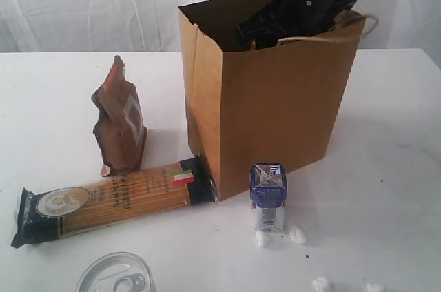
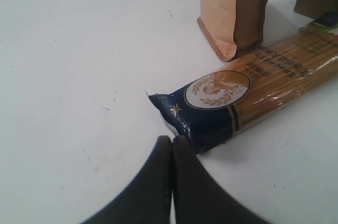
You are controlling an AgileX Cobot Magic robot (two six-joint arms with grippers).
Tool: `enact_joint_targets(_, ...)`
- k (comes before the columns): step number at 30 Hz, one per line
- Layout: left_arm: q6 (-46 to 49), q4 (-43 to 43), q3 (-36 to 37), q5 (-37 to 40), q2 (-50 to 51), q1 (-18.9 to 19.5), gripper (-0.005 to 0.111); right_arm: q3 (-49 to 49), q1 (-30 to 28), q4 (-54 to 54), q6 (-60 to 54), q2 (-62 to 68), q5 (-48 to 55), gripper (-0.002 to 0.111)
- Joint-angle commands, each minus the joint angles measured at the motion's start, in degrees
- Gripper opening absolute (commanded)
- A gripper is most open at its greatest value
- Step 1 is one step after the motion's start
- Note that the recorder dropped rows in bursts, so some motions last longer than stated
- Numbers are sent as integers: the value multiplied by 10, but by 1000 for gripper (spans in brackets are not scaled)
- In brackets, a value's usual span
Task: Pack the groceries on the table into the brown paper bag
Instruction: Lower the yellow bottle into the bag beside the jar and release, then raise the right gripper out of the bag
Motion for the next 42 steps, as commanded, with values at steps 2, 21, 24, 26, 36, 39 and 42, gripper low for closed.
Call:
enact_joint_targets(2,-1,-1,1,2,-3,2,0,-10,1,2,-7,-9,-20,1)
enact_joint_targets(21,-1,-1,1,2,-3,2,0,-10,0,-16,-7,-16,-42,83)
enact_joint_targets(24,-1,-1,1,2,-3,2,0,-10,0,-16,-7,-23,-35,83)
enact_joint_targets(26,-1,-1,1,2,-3,2,0,-10,0,-16,-7,-25,-31,83)
enact_joint_targets(36,-1,-1,1,2,-3,2,0,-4,0,-17,-7,-77,-23,81)
enact_joint_targets(39,-1,-1,1,2,-3,2,0,20,0,-27,-7,-107,-27,79)
enact_joint_targets(42,-1,-1,1,2,-3,2,0,48,0,-36,-7,-141,-41,78)
